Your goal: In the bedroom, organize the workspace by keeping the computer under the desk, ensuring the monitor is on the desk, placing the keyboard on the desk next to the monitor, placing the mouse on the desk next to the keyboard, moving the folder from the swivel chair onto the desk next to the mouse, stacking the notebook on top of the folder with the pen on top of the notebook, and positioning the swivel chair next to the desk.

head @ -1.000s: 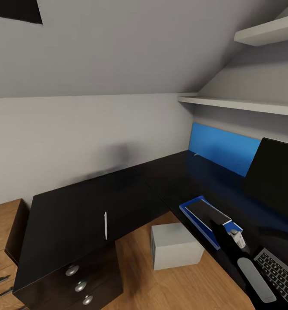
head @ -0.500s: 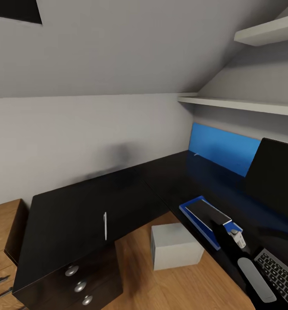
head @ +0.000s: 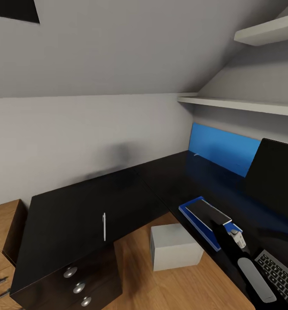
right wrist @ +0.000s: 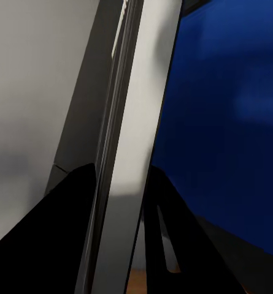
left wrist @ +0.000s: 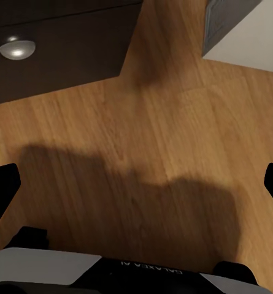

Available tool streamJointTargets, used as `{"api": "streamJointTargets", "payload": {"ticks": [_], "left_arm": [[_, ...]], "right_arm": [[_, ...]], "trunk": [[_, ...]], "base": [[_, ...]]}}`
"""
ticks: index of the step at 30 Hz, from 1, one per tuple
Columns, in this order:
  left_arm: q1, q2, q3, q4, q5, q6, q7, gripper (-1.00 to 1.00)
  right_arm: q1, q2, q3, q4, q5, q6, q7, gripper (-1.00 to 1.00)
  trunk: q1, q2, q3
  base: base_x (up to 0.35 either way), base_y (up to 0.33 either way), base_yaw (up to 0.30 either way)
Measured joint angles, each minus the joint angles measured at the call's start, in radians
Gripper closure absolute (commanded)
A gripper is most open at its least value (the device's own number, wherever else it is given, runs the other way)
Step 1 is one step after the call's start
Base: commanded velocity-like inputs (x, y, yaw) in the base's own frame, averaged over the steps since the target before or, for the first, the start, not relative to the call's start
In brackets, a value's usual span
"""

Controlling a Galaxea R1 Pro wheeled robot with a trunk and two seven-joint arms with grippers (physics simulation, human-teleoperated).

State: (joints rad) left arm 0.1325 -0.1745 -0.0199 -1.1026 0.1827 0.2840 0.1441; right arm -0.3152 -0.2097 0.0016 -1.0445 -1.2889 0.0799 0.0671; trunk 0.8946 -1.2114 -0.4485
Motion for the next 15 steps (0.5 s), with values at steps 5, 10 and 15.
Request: {"api": "streamJointTargets", "payload": {"ticks": [5,10,15], "left_arm": [[0.0,0.0,0.0,0.0,0.0,0.0,0.0,-1.0],[0.0,0.0,0.001,0.0,0.0,0.0,0.001,-1.0],[0.0,0.0,0.001,0.0,0.0,0.0,0.002,-1.0]], "right_arm": [[0.0,0.0,0.0,0.0,0.0,0.0,-0.001,-1.0],[0.0,0.0,0.0,0.0,0.0,0.0,-0.001,-1.0],[0.0,0.0,0.0,0.0,0.0,0.0,-0.001,-1.0]], "trunk": [[0.0,0.0,0.0],[0.0,0.0,0.0],[0.0,0.0,0.0]], "base": [[0.0,0.0,0.0],[0.0,0.0,0.0],[0.0,0.0,0.0]]}}
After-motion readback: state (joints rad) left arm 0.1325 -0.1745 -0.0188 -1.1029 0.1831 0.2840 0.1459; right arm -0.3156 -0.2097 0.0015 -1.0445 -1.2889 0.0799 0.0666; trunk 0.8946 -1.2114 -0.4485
